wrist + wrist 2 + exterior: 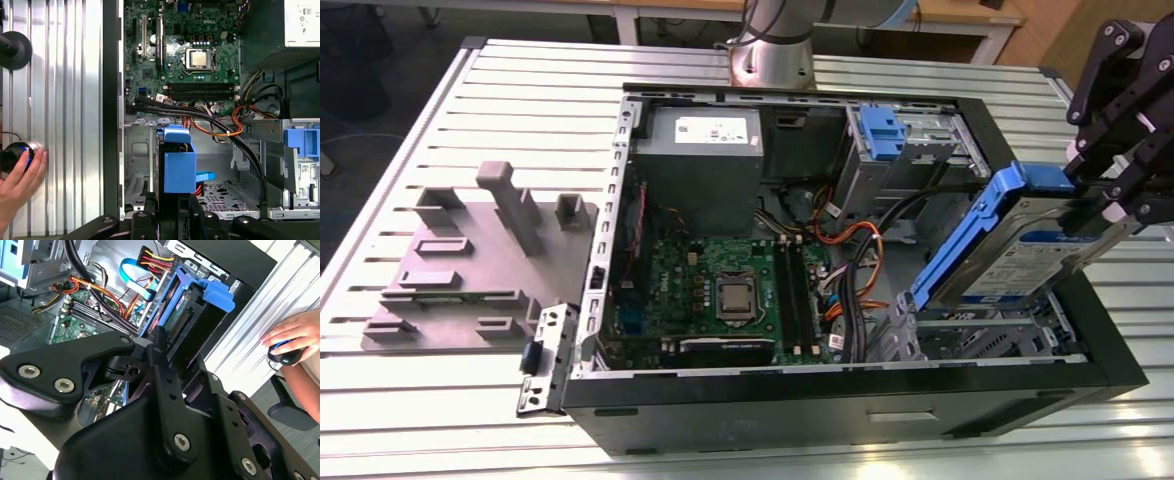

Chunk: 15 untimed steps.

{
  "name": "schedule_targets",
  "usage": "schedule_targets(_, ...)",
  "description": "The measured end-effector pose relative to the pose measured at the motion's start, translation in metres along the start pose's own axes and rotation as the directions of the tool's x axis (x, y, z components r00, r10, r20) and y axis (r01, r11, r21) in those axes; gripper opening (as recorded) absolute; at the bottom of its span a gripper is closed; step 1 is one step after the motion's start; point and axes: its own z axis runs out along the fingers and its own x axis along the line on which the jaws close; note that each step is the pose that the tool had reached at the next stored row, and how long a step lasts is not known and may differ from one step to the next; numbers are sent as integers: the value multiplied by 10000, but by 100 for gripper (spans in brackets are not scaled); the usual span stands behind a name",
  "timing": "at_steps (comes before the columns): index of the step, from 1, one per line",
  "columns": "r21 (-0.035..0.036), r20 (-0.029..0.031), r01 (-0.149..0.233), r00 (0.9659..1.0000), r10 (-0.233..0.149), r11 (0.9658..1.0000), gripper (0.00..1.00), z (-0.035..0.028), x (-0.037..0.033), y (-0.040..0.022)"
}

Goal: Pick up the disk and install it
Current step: 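Insert the disk into the insertion slot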

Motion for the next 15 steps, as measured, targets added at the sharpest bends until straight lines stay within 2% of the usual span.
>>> schedule_targets(15,2,2,0,10000,0,10000,35,25,0,4)
